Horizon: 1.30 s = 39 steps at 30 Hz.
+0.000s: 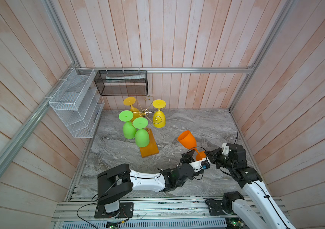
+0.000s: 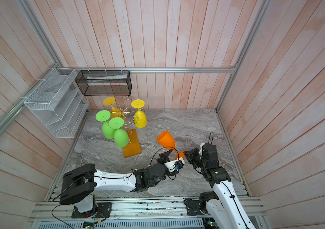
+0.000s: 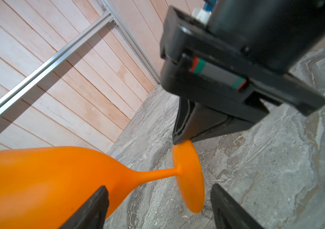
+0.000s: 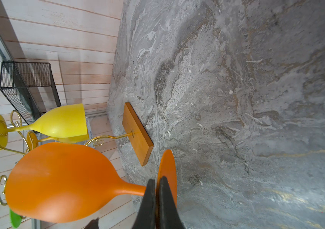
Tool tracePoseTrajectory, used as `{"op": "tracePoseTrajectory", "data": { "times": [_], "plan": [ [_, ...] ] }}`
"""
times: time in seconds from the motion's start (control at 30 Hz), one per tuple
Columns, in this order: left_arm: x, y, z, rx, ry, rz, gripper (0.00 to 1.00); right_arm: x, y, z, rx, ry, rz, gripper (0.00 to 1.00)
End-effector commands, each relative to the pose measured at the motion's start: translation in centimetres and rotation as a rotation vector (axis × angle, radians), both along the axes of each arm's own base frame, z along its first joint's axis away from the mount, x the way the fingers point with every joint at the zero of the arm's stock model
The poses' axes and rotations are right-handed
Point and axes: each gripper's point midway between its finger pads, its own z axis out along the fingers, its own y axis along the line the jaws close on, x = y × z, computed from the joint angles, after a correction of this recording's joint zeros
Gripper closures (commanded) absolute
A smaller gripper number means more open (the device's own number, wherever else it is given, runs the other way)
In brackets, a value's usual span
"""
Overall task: Take the wine glass off the wine glass rack
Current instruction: Pass the wine glass.
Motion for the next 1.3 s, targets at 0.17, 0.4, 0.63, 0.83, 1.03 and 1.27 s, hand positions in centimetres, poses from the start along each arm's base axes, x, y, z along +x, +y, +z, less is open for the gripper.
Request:
{"op": "tracePoseTrajectory", "data": {
  "times": [0.17, 0.4, 0.63, 0.83, 1.03, 1.27],
  "plan": [
    [-0.9, 1.4, 1.0, -0.065, 0.173, -0.059, 0.16, 0.8, -1.3, 0.1, -0.033, -0.050, -0.053, 1.00],
    [-0.9, 2.4, 4.0, -0.174, 0.318, -0.104, 0.16, 1.5, -2.8, 0.3, -0.055, -0.090, -0.099, 1.00],
    [0.1, 3.4, 7.1, -0.313, 0.481, -0.142, 0.16, 1.7, -4.2, -0.2, -0.067, -0.137, -0.146, 1.00],
    [1.1, 3.9, 9.6, -0.427, 0.603, -0.174, 0.17, 1.9, -5.0, -0.1, -0.091, -0.195, -0.162, 1.00],
    [1.9, 3.8, 11.9, -0.479, 0.691, -0.240, 0.18, 2.0, -5.7, 0.3, -0.133, -0.252, -0.173, 1.00],
    [4.3, 2.8, 12.4, -0.467, 0.764, -0.241, 0.22, 2.2, -5.7, 1.0, -0.135, -0.324, -0.169, 1.00]
  ]
}}
